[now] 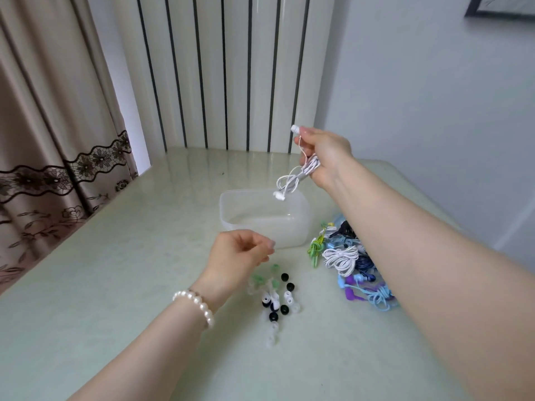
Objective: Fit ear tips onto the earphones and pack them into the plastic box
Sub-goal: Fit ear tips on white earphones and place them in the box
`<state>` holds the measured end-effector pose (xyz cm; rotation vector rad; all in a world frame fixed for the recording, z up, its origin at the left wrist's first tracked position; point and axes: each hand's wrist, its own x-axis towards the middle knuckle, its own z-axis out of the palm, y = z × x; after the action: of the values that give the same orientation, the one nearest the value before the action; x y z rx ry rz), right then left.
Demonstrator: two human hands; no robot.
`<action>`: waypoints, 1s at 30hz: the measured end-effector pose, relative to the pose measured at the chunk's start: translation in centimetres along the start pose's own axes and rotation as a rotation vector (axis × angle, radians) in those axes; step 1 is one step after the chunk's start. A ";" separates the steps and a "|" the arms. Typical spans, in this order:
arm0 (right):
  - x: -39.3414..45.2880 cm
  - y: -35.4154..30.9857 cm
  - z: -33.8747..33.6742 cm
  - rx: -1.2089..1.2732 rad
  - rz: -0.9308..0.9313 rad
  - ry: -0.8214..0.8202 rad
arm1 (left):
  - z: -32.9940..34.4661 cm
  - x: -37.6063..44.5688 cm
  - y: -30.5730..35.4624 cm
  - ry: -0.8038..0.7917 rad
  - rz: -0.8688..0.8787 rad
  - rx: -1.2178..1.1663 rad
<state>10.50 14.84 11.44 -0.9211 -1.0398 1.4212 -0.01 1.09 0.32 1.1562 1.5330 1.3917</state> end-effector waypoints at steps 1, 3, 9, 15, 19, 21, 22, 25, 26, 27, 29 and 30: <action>0.6 0.7 0.6 -0.008 -0.001 0.014 | 0.1 0.0 -0.3 -0.013 0.024 0.087; 1.5 2.6 1.3 -0.066 0.013 0.025 | 0.2 -0.1 -0.6 -0.067 0.058 0.207; 2.8 6.4 -0.4 -0.626 -0.062 -0.171 | 0.0 0.0 -1.0 -0.105 0.102 0.320; 2.7 4.5 -3.2 -1.403 -0.325 -0.295 | 0.2 0.1 -1.2 -0.125 0.103 0.355; -0.1 3.0 -4.9 -1.466 -0.392 -0.329 | 0.0 0.3 -1.3 -0.128 0.080 0.383; -2.0 3.4 -5.6 -1.606 -0.329 -0.391 | -0.1 0.4 -1.3 -0.123 0.071 0.390; -2.8 3.8 -5.9 -1.662 -0.339 -0.367 | -0.1 0.4 -1.3 -0.120 0.068 0.394; -4.7 5.2 -6.5 -1.572 -0.724 -0.115 | -0.3 0.3 -1.2 -0.098 0.057 0.390; -5.0 5.5 -6.6 -1.496 -0.803 -0.053 | -0.3 0.4 -1.2 -0.092 0.050 0.383; -5.3 5.6 -6.8 -1.481 -0.794 -0.045 | -0.3 0.4 -1.2 -0.088 0.043 0.376; -5.8 6.1 -7.0 -1.682 -0.617 -0.094 | -0.3 0.4 -1.2 -0.082 0.037 0.369; -5.8 6.7 -7.2 -1.839 -0.545 -0.107 | -0.3 0.4 -1.3 -0.079 0.038 0.372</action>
<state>15.77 9.64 2.80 -1.5171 -2.4348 -0.3184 -0.57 1.35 -0.91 1.4503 1.7671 1.0961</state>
